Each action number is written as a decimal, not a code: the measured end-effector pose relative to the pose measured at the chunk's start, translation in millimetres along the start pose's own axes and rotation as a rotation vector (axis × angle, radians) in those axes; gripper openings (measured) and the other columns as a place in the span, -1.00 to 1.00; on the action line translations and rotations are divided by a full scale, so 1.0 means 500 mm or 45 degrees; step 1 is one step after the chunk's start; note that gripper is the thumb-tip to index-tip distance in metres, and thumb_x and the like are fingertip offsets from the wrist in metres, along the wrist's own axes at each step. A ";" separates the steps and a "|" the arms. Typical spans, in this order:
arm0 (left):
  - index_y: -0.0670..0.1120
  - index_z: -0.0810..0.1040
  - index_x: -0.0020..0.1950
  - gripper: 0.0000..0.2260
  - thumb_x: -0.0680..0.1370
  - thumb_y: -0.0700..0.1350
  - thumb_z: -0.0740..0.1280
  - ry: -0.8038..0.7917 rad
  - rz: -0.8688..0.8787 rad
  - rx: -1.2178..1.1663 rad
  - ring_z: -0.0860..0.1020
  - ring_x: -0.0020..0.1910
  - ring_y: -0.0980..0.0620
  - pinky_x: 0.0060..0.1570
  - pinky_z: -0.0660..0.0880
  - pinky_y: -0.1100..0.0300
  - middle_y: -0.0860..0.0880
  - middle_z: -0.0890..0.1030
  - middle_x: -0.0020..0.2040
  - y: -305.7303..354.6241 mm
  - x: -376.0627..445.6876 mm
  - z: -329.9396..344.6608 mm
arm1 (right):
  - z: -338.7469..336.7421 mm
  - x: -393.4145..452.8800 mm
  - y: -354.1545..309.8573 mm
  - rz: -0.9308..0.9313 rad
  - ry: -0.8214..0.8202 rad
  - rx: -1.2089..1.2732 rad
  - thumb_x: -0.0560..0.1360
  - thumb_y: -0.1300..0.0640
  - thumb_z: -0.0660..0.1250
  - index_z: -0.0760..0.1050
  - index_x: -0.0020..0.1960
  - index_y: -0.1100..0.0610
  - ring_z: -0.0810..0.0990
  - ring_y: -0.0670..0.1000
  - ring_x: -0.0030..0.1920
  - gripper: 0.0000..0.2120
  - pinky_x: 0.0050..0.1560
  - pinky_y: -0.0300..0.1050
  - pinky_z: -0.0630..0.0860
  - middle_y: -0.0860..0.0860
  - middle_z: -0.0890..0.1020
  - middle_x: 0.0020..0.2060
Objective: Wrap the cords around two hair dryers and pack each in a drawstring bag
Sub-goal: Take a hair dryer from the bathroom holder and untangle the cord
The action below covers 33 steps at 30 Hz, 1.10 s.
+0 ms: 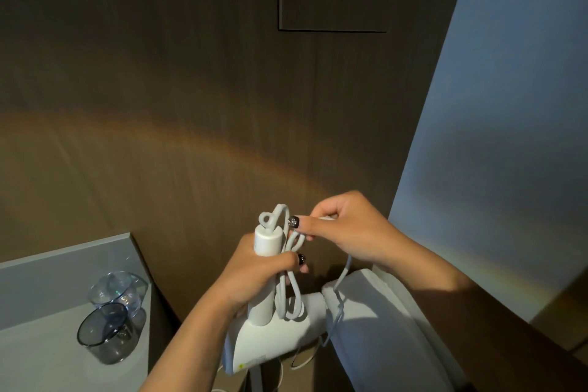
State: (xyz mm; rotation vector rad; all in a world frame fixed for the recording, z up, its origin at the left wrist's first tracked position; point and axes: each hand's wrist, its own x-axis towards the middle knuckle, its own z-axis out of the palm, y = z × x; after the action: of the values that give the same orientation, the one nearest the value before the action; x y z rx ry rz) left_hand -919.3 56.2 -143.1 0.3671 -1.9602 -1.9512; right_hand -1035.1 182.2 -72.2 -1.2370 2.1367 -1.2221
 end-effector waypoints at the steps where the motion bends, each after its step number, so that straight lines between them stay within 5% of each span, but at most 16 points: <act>1: -0.07 0.64 -0.24 -0.80 0.17 -0.08 0.45 0.016 0.011 0.016 0.60 -0.25 -0.08 -0.11 0.55 -0.07 -0.10 0.61 -0.28 -0.002 0.001 -0.001 | -0.003 -0.001 0.000 0.000 -0.002 0.006 0.46 -0.01 0.43 0.68 -0.27 0.12 0.53 -0.06 -0.26 -0.76 -0.09 -0.04 0.50 0.12 0.64 -0.29; 6: -0.17 0.56 -0.19 -0.66 0.10 -0.08 0.45 0.165 0.078 -0.212 0.50 -0.30 -0.02 -0.27 0.48 0.13 -0.15 0.52 -0.28 -0.017 0.007 -0.007 | -0.026 0.003 -0.003 0.044 0.066 0.124 0.49 -0.03 0.38 0.66 -0.22 0.06 0.53 -0.28 -0.34 -0.79 -0.17 -0.25 0.40 -0.19 0.57 -0.46; 17: -0.16 0.53 -0.12 -0.57 0.08 -0.14 0.53 0.238 0.148 -0.820 0.48 -0.44 0.06 -0.42 0.49 0.20 -0.07 0.49 -0.39 -0.048 0.007 -0.039 | -0.057 -0.003 0.066 0.153 0.070 0.538 0.58 0.15 0.26 0.64 -0.25 0.15 0.36 -0.09 -0.49 -0.71 -0.43 -0.28 0.29 0.02 0.45 -0.49; 21: -0.11 0.52 -0.09 -0.42 -0.01 -0.01 0.64 0.268 0.103 -0.722 0.47 -0.41 0.05 -0.41 0.50 0.16 -0.07 0.47 -0.36 -0.042 0.003 -0.050 | -0.069 -0.005 0.087 0.152 0.001 0.561 0.58 0.19 0.25 0.64 -0.24 0.13 0.34 -0.09 -0.50 -0.72 -0.41 -0.24 0.27 0.03 0.46 -0.48; 29: -0.03 0.60 -0.25 -0.82 0.21 -0.14 0.51 0.359 0.204 -0.434 0.60 -0.35 -0.03 -0.33 0.57 0.11 -0.11 0.59 -0.33 -0.006 -0.002 -0.013 | -0.023 -0.003 0.080 0.123 -0.059 0.649 0.55 0.19 0.32 0.57 -0.18 0.22 0.23 -0.05 -0.51 -0.84 -0.45 -0.17 0.11 0.05 0.41 -0.50; 33: -0.08 0.62 -0.03 -0.72 0.30 -0.11 0.53 0.346 0.227 -0.542 0.67 -0.03 -0.10 -0.12 0.62 0.07 -0.16 0.69 -0.01 -0.002 0.004 -0.009 | 0.001 -0.008 0.068 0.098 -0.107 0.694 0.53 0.20 0.32 0.57 -0.19 0.23 0.25 -0.08 -0.52 -0.84 -0.46 -0.19 0.09 0.02 0.42 -0.52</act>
State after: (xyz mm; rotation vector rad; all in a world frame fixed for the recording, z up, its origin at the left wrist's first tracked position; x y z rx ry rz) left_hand -919.1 51.2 -144.2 0.3101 -1.3216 -2.0126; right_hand -1049.4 193.2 -101.0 -0.9350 1.6136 -1.5472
